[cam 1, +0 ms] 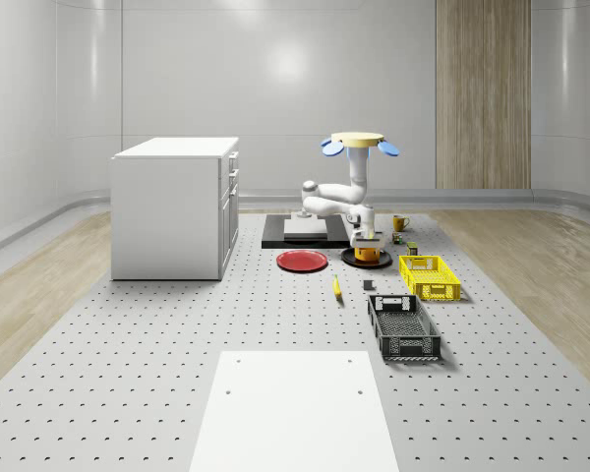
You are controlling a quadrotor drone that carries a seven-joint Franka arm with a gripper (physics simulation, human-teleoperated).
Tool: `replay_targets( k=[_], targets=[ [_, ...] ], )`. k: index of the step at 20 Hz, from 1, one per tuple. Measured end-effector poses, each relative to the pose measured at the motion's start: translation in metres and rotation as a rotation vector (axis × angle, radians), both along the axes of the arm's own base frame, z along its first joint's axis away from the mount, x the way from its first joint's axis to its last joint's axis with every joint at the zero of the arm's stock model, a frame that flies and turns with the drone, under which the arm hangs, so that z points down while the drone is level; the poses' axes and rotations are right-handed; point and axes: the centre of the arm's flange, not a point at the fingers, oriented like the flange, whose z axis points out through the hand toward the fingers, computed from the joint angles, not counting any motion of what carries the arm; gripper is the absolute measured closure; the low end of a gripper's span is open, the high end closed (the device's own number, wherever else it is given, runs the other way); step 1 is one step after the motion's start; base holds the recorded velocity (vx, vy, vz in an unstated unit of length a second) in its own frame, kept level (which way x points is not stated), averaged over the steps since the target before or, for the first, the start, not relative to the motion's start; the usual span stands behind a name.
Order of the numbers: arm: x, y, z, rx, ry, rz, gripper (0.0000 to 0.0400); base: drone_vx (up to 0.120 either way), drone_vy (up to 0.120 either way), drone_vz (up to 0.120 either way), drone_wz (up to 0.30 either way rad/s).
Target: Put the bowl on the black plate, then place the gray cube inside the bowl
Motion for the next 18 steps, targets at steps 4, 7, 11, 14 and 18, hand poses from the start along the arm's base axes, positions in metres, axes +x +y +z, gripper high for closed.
replay_targets(
  k=[4,7,11,14,18],
  targets=[
    [0.0000,0.0000,0.0000,0.000,0.000,0.000,0.0000,0.120,0.000,-0.070,0.000],
    [0.0000,0.0000,0.0000,0.000,0.000,0.000,0.0000,0.120,0.000,-0.120,0.000],
    [0.0000,0.0000,0.0000,0.000,0.000,0.000,0.0000,0.120,-0.040,-0.030,0.000],
    [0.0000,0.0000,0.0000,0.000,0.000,0.000,0.0000,0.120,-0.093,0.000,0.000],
    [0.0000,0.0000,0.0000,0.000,0.000,0.000,0.0000,0.120,0.000,0.000,0.000]
  ],
)
